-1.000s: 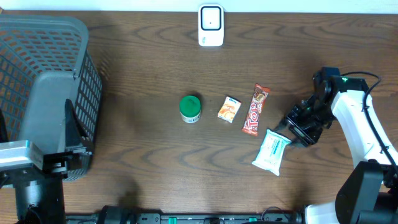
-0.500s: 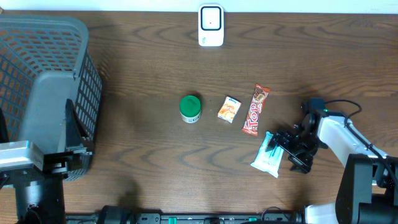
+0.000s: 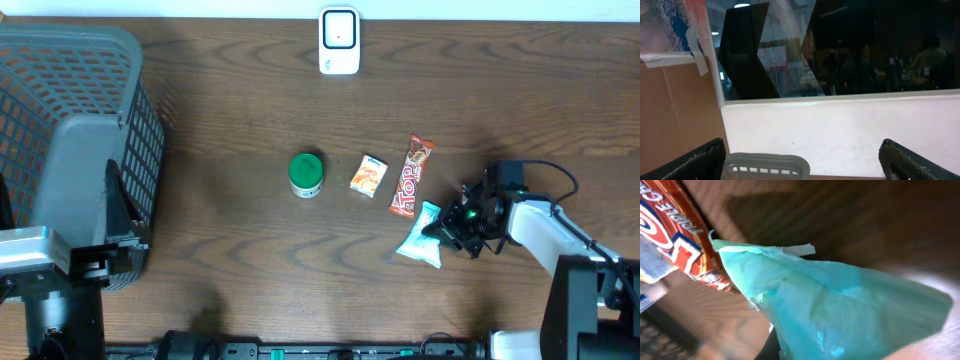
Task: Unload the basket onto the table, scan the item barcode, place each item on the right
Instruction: 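Grasp the mint-green wipes pack with the right gripper, then lift the wipes pack and hold it over the white scanner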
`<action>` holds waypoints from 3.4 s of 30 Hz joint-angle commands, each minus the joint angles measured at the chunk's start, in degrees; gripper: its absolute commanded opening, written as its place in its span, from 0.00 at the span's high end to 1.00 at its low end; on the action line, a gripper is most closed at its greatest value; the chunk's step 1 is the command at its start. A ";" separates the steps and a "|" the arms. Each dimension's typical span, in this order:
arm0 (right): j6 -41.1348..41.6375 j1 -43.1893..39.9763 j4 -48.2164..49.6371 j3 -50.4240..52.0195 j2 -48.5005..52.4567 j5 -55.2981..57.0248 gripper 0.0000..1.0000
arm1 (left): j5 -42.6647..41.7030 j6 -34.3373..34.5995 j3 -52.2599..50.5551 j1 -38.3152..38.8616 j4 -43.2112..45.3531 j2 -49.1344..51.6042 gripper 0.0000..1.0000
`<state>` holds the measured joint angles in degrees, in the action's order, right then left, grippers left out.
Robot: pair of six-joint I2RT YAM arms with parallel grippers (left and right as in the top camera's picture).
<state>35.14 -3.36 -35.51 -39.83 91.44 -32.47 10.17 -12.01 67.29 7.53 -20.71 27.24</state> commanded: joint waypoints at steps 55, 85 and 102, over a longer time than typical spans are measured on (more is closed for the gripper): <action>30.56 18.27 77.35 -6.23 1.44 -20.94 0.99 | -26.97 15.04 -5.11 -0.22 15.54 2.51 0.02; 28.70 26.05 72.61 -38.60 28.06 46.49 0.98 | -27.85 7.13 -36.48 -0.24 21.97 9.16 0.02; 31.85 25.40 65.57 -75.58 59.01 44.39 0.99 | -20.87 5.99 -36.48 -0.24 21.44 14.62 0.02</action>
<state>66.87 22.46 31.09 -112.68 149.95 11.44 -11.81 -4.78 31.05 7.53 0.43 41.91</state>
